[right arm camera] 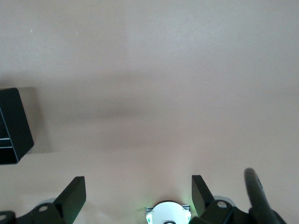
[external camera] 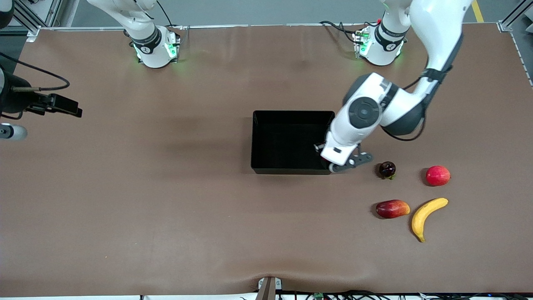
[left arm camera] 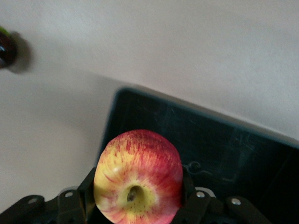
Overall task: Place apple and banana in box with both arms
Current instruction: 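Lower the apple into the black box and open the left gripper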
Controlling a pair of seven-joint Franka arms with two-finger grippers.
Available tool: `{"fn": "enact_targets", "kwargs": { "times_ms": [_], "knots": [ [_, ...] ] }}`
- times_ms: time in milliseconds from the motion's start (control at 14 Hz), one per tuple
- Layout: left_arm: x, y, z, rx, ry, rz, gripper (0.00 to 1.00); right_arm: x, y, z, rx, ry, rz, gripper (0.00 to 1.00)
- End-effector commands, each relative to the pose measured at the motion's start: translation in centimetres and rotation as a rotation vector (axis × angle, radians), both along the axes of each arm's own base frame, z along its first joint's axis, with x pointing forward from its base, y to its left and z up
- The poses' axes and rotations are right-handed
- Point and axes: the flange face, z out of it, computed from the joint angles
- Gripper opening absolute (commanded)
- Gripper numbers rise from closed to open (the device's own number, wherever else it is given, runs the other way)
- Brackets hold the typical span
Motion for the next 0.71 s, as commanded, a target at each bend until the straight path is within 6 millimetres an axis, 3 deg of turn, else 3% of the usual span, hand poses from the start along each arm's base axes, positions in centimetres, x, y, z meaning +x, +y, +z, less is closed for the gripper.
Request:
{"fn": "enact_targets", "kwargs": {
  "times_ms": [0, 214, 357, 500, 571, 643],
  "knots": [
    [-1.3, -2.1, -2.2, -0.025, -0.010, 0.041, 0.00, -3.2, -1.0, -0.6, -0.030, -0.041, 0.012, 1.00],
    [-2.6, -2.9, -5.1, -0.060, -0.027, 0.040, 0.00, -5.8, -2.4, -1.5, -0.024, -0.102, 0.054, 1.00],
    [-3.5, -2.8, -6.6, -0.058, -0.035, 0.022, 0.00, -5.7, -3.2, -1.6, -0.005, -0.092, 0.049, 1.00],
    [-4.7, -2.9, -7.9, -0.052, -0.030, 0.003, 0.00, -4.7, -0.5, 2.9, -0.007, -0.176, 0.105, 1.00],
    [-5.4, -3.1, -8.5, -0.046, -0.019, -0.007, 0.00, -3.9, -0.3, 3.1, -0.018, -0.162, 0.118, 1.00],
    [-5.9, -3.2, -8.9, -0.044, -0.018, -0.014, 0.00, -3.9, -1.4, 2.6, -0.011, -0.122, 0.099, 1.00]
  ]
}}
